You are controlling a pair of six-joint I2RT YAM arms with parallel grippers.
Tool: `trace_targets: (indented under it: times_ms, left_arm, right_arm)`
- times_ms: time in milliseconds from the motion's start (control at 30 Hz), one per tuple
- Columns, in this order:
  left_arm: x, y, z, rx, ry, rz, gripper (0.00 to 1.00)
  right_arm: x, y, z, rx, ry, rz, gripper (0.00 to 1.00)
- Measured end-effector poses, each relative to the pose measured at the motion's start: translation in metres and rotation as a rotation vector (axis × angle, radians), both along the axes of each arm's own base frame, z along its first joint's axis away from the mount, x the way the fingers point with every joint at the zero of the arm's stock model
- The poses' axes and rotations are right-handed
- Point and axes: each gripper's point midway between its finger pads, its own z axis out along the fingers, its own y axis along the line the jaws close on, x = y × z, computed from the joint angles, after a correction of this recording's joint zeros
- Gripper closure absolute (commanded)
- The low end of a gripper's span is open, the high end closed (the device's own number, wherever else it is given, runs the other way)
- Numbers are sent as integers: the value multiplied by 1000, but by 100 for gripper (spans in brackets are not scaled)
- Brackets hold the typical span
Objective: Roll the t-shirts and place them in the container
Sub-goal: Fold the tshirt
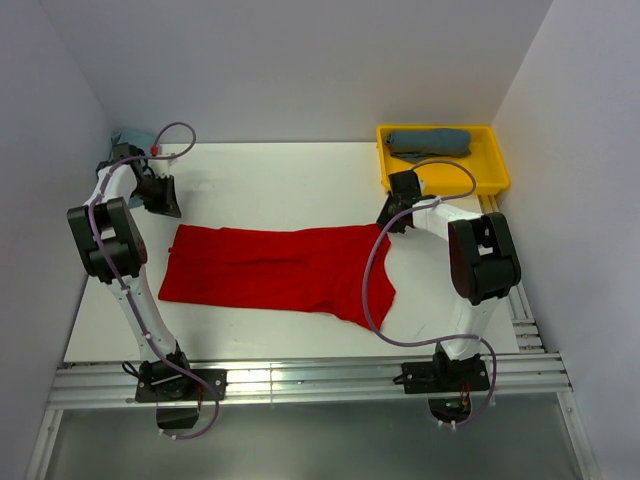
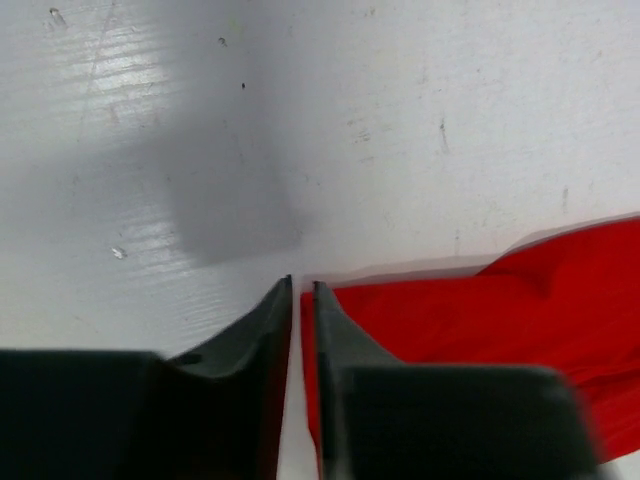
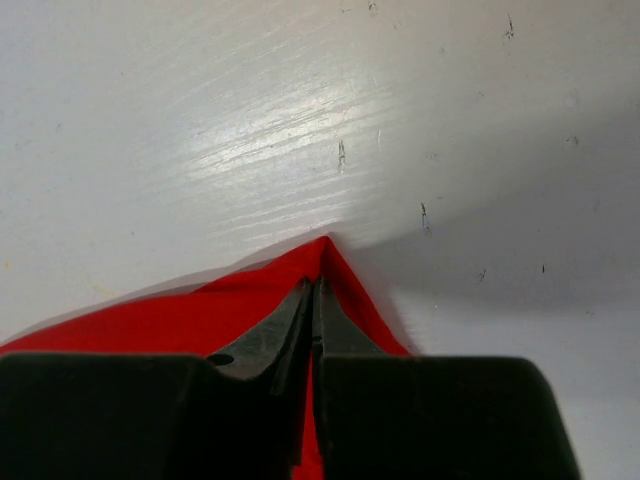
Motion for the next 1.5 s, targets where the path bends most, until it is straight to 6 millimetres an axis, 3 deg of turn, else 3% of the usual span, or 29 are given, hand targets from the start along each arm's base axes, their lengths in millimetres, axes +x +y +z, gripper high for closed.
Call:
trace_targets:
  times_ms: [33, 133, 500, 767, 867, 900, 933, 1300, 1500]
  left_arm:
    - [0, 0, 1, -2, 0, -3, 64]
    - [0, -2, 3, -12, 0, -7, 51]
    - [-19, -7, -3, -27, 68, -28, 50]
    - [-38, -13, -14, -47, 137, -38, 59]
    - [-38, -15, -14, -48, 138, -43, 83]
    - [-38, -16, -14, -47, 136, -47, 96]
    - [-38, -16, -14, -48, 136, -48, 100]
    - [-32, -15, -13, -35, 122, -31, 100]
    - [-18, -11, -2, -28, 79, -12, 100]
  right_arm:
    - [0, 0, 0, 1, 0, 0, 94]
    - [0, 0, 0, 5, 1, 0, 94]
    - [0, 0, 0, 7, 1, 1, 94]
    - [0, 1, 0, 12, 2, 4, 94]
    - [0, 1, 0, 12, 3, 4, 94]
    - [0, 1, 0, 12, 3, 4, 94]
    - [0, 1, 0, 12, 4, 4, 95]
    - [0, -1, -1, 4, 4, -2, 95]
    - [1, -7, -1, 2, 4, -16, 95]
